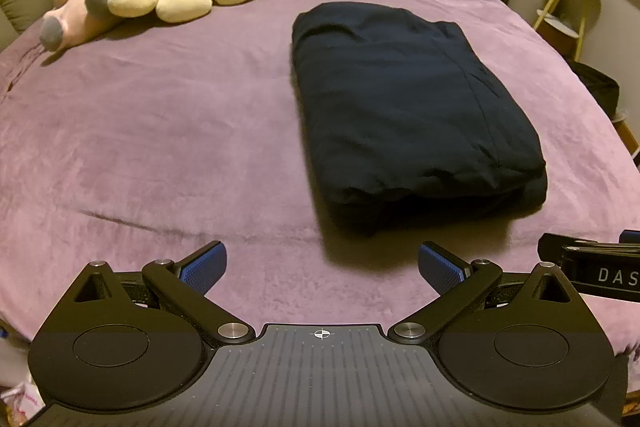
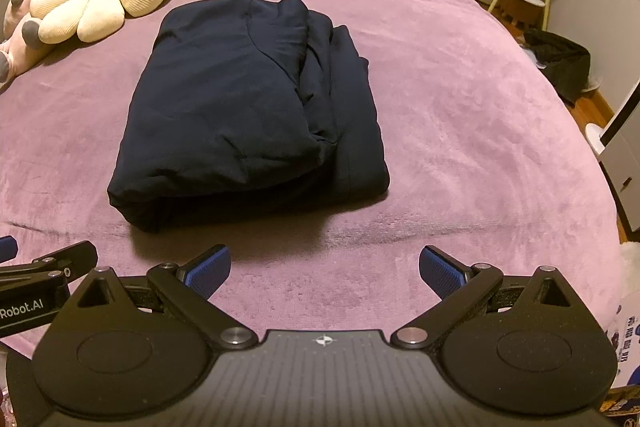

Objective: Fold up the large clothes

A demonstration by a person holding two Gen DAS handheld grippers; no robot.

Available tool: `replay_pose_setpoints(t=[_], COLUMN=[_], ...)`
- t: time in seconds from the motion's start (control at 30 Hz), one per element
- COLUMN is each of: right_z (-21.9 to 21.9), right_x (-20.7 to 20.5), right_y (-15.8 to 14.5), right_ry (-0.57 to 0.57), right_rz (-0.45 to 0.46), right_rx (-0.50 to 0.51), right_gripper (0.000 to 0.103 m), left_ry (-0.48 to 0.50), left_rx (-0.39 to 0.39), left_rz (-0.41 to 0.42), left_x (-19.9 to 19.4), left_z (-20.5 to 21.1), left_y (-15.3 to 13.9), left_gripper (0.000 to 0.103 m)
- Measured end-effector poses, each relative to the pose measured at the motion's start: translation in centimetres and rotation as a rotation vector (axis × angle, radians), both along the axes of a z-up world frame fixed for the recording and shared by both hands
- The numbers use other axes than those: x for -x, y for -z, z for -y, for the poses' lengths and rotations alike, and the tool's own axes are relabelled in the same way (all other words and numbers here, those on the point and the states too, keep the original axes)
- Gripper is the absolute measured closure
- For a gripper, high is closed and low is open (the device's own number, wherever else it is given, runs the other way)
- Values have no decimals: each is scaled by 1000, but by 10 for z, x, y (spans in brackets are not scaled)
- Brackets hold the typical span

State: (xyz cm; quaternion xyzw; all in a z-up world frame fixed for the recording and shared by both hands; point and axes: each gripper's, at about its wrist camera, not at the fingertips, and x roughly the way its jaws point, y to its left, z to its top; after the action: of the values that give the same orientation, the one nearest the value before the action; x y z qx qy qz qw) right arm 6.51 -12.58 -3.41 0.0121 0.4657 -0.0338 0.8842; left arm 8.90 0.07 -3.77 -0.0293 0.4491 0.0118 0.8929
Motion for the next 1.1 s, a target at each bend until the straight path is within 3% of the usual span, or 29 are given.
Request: replay_pose_setpoints(t=[1.1], right_z=[-2], right_x=[-1], right_y=[-4], right_ry=[-8], right_rz=[3], right_rx=[-1], right_gripper=[2], left_ry=[9], left_rx=[-13], left_rz=[-4], left_x=[-2], left_z=[0], left_y=[-3], left_gripper=[0])
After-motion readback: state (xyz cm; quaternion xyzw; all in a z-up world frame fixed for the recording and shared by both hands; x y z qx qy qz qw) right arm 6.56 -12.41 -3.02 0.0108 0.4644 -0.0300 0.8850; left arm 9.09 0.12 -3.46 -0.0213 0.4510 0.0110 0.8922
